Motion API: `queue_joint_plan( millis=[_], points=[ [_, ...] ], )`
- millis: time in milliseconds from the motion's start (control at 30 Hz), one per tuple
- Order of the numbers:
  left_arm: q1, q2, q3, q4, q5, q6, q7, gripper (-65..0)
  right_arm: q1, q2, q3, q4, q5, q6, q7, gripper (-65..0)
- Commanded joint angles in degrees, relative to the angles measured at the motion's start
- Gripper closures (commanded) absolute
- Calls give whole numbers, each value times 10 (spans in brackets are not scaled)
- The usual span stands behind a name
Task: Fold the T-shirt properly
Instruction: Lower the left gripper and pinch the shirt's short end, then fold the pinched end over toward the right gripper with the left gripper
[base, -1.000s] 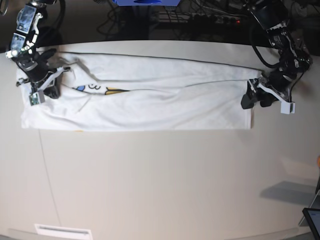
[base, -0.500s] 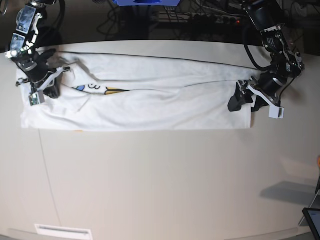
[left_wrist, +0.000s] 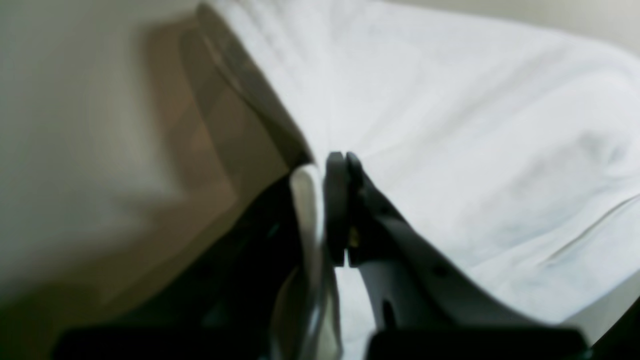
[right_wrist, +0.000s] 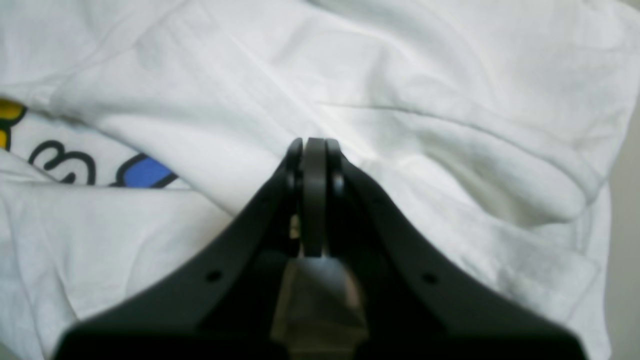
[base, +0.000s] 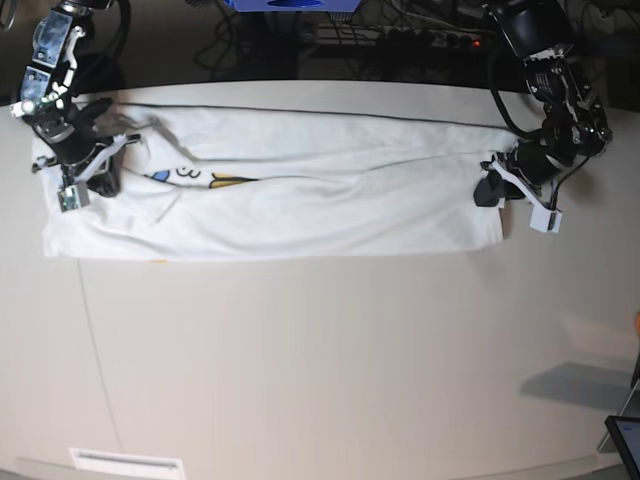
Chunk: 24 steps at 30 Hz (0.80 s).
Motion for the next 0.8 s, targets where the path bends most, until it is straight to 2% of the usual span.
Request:
queue_joint_plan(
  millis=[0, 100, 267, 400, 533, 633, 767],
  points=[
    [0, -7, -1, 27, -6, 4, -10, 0, -1, 5, 2, 3, -16, -2, -23, -10],
    [7, 2, 5, 83, -8, 4, -10, 0, -1, 5, 2, 3, -16, -2, -24, -10],
    [18, 5, 50, 166, -7, 4, -9, 0, -2, 4, 2, 3, -16, -2, -24, -10],
    [20, 5, 107, 218, -10, 69, -9, 0, -3, 4, 2, 3, -16, -2, -24, -10],
    [21, 10, 164, 248, -10, 100, -9, 0, -4, 4, 2, 3, -16, -2, -24, -10],
    [18, 35, 193, 258, -11, 132, -9, 0, -4, 4, 2, 3, -16, -2, -24, -10],
    [16, 64, 238, 257, -10, 145, -9, 0, -4, 4, 2, 3, -16, -2, -24, -10]
  ],
)
